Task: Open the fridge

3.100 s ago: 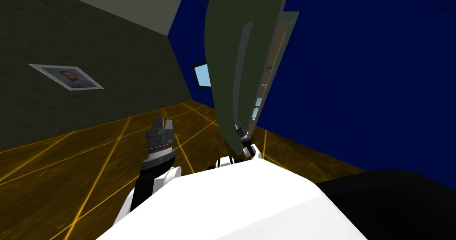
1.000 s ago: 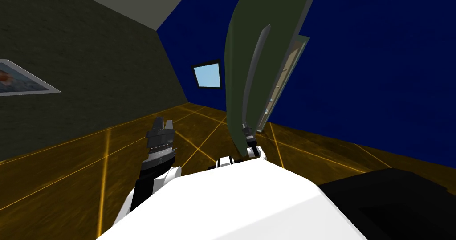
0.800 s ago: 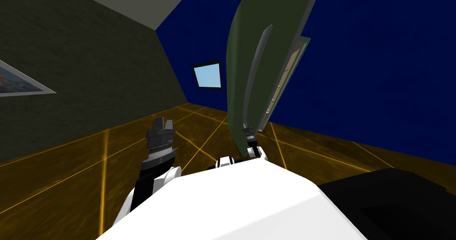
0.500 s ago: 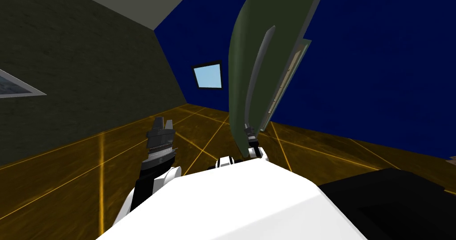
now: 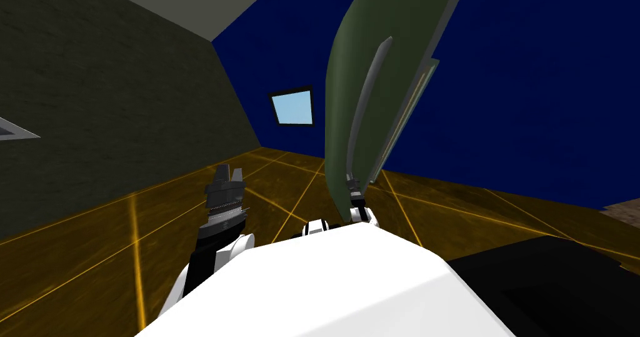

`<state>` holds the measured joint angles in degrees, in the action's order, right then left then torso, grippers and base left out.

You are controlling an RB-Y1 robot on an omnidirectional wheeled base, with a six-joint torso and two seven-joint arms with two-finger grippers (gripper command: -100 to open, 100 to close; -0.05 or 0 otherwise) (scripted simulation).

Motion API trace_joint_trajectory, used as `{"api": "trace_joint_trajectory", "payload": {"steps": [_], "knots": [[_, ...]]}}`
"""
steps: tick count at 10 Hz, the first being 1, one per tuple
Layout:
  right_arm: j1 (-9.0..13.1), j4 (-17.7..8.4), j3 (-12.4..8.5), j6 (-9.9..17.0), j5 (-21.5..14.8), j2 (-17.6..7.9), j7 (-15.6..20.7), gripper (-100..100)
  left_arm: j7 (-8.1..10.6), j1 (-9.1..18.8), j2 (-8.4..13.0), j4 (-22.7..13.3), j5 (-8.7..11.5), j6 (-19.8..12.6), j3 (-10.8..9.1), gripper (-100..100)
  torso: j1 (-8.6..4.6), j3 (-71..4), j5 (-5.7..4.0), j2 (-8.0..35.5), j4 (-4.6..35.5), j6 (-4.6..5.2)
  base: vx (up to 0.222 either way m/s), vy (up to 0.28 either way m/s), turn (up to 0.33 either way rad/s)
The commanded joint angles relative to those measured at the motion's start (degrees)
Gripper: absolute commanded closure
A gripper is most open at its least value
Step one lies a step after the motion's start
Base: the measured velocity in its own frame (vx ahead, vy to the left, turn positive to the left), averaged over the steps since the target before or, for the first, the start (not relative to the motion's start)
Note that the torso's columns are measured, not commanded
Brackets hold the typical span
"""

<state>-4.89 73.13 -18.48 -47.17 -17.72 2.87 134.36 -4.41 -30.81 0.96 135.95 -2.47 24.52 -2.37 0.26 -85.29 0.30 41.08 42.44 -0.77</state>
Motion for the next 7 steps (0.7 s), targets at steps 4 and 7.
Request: {"api": "trace_joint_trajectory", "payload": {"steps": [4, 7], "knots": [[-2.10, -0.48, -2.96, 2.77, -1.09, -2.88, -1.07, -100, 0.00, 0.00, 0.00, 0.00, 0.00, 0.00, 0.00, 0, -0.25, 0.08, -0.01, 0.18, 0.04, 0.12, 0.020, 0.227, 0.035], [-2.10, -0.48, -2.96, 8.30, -6.36, -2.88, -5.72, -100, 0.00, 0.03, 0.04, -0.02, 0.00, -0.01, -0.03, 0, -1.04, 0.51, -0.68, 0.73, -0.38, 0.57, -0.104, -0.090, 0.354]]}}
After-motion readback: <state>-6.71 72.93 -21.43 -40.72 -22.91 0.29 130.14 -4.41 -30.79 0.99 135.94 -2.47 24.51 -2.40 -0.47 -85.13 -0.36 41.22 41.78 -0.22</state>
